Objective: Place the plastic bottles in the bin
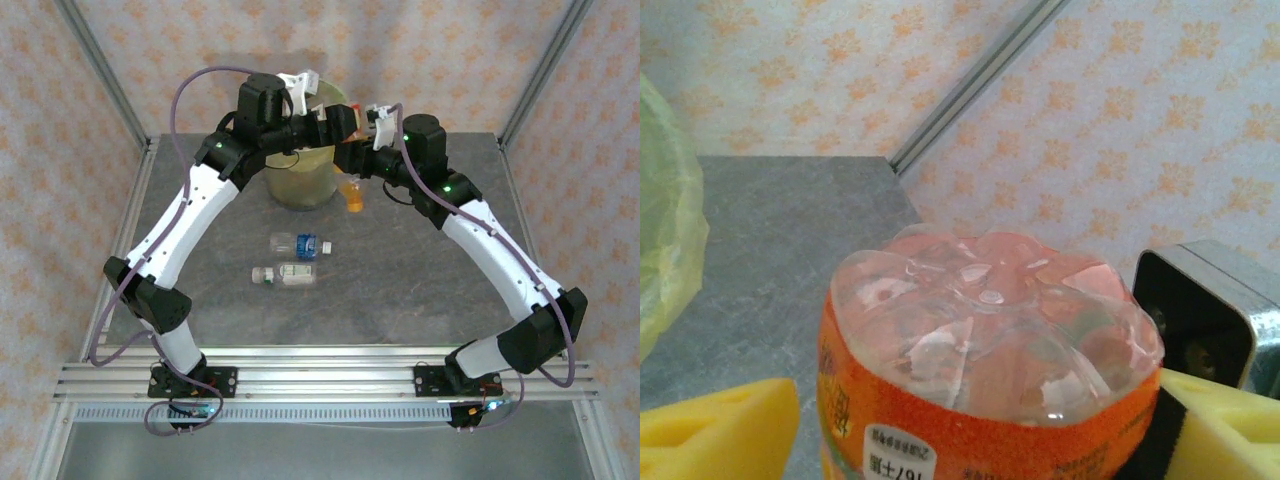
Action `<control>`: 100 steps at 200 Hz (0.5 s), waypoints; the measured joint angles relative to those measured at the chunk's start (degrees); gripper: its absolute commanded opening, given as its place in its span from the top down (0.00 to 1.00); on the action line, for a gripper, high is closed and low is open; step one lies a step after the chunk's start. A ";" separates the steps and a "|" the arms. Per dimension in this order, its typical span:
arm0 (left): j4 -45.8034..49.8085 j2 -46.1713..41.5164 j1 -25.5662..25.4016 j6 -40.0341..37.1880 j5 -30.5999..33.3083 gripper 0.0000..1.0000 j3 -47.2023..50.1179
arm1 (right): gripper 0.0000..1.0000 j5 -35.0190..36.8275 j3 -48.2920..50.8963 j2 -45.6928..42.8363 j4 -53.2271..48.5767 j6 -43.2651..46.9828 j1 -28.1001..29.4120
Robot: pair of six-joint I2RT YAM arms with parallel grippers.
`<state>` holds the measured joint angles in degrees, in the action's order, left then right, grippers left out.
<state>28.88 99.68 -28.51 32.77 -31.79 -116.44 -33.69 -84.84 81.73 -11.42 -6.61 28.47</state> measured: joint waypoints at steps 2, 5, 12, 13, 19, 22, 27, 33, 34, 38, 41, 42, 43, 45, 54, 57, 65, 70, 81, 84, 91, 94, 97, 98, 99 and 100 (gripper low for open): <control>-0.02 0.00 0.00 0.20 -0.07 0.27 0.00 | 0.60 0.00 0.02 0.00 0.02 -0.02 0.00; -0.04 0.00 0.00 0.04 -0.39 0.28 0.00 | 0.60 -0.02 0.04 0.00 0.02 -0.07 0.00; -0.13 0.00 0.00 0.24 -0.61 0.33 0.00 | 0.60 -0.02 0.15 0.00 0.09 -0.17 0.02; -0.13 0.00 0.00 0.35 -0.57 0.34 0.00 | 0.60 0.00 0.15 0.00 0.09 -0.20 0.04; -0.13 0.00 0.00 0.35 -0.68 0.39 0.04 | 0.60 0.02 0.22 0.00 0.15 -0.22 0.09; -0.13 0.00 0.00 0.15 -0.79 0.41 0.04 | 0.60 0.02 0.22 0.00 0.17 -0.24 0.07; -0.22 0.00 0.00 0.31 -0.81 0.45 0.13 | 0.60 0.04 0.22 0.00 0.24 -0.33 0.07; -0.26 -0.02 0.00 0.24 -0.81 0.50 0.24 | 0.59 0.13 0.24 0.00 0.26 -0.39 0.04; -0.26 -0.02 0.00 0.28 -0.81 0.50 0.24 | 0.59 0.13 0.24 0.00 0.26 -0.42 0.04; -0.26 -0.04 0.00 0.22 -0.85 0.54 0.26 | 0.58 0.28 0.26 0.00 0.26 -0.44 0.04; -0.26 -0.04 0.00 0.39 -0.83 0.56 0.26 | 0.58 0.28 0.28 0.00 0.33 -0.44 0.02; -0.26 -0.04 0.00 0.31 -0.83 0.57 0.26 | 0.58 0.31 0.28 0.00 0.33 -0.44 0.02; -0.26 -0.04 0.00 0.22 -0.83 0.58 0.26 | 0.57 0.33 0.28 0.00 0.33 -0.44 0.02; -0.28 -0.04 0.00 0.22 -0.85 0.59 0.26 | 0.57 0.33 0.28 0.00 0.33 -0.44 0.02; -0.35 -0.04 0.00 0.50 -1.01 0.66 0.28 | 0.54 0.26 0.31 0.00 0.39 -0.68 0.00; -0.39 -0.04 0.00 0.00 -1.05 0.67 0.28 | 0.52 0.22 0.31 0.00 0.39 -0.66 0.00; -0.39 -0.04 0.00 0.17 -0.94 0.68 0.31 | 0.48 0.24 0.33 -0.07 0.39 -0.81 0.00; -0.42 -0.04 0.00 0.20 -1.01 0.68 0.31 | 0.45 0.22 0.33 -0.15 0.39 -0.83 0.00; -0.48 -0.09 0.00 0.24 -0.85 0.69 0.31 | 0.37 0.26 0.33 -0.20 0.35 -1.20 0.00; -0.48 -0.09 0.00 0.28 -0.83 0.69 0.31 | 0.34 0.26 0.33 -0.22 0.37 -1.01 0.00; -0.63 -0.11 0.00 0.44 -0.79 0.69 0.31 | 0.30 0.31 0.33 -0.26 0.39 -0.83 0.00; -0.74 -0.09 0.00 0.55 -0.76 0.69 0.31 | 0.28 0.55 0.35 -0.31 0.37 -1.18 0.00; -0.83 -0.09 0.00 0.70 -0.72 0.69 0.31 | 0.25 0.72 0.35 -0.37 0.37 -0.74 0.00; -0.87 -0.09 0.00 0.81 -0.72 0.69 0.31 | 0.24 0.72 0.37 -0.39 0.39 -0.63 0.00; -0.90 -0.09 0.00 0.85 -0.72 0.69 0.31 | 0.23 0.72 0.39 -0.39 0.37 -0.63 0.00; -0.90 -0.09 0.00 0.87 -0.70 0.69 0.31 | 0.21 0.85 0.39 -0.39 0.35 -0.87 0.00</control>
<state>27.99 99.59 -28.51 33.65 -32.49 -116.14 -32.84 -84.44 81.34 -11.07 -7.49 28.47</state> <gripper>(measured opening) 0.344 0.691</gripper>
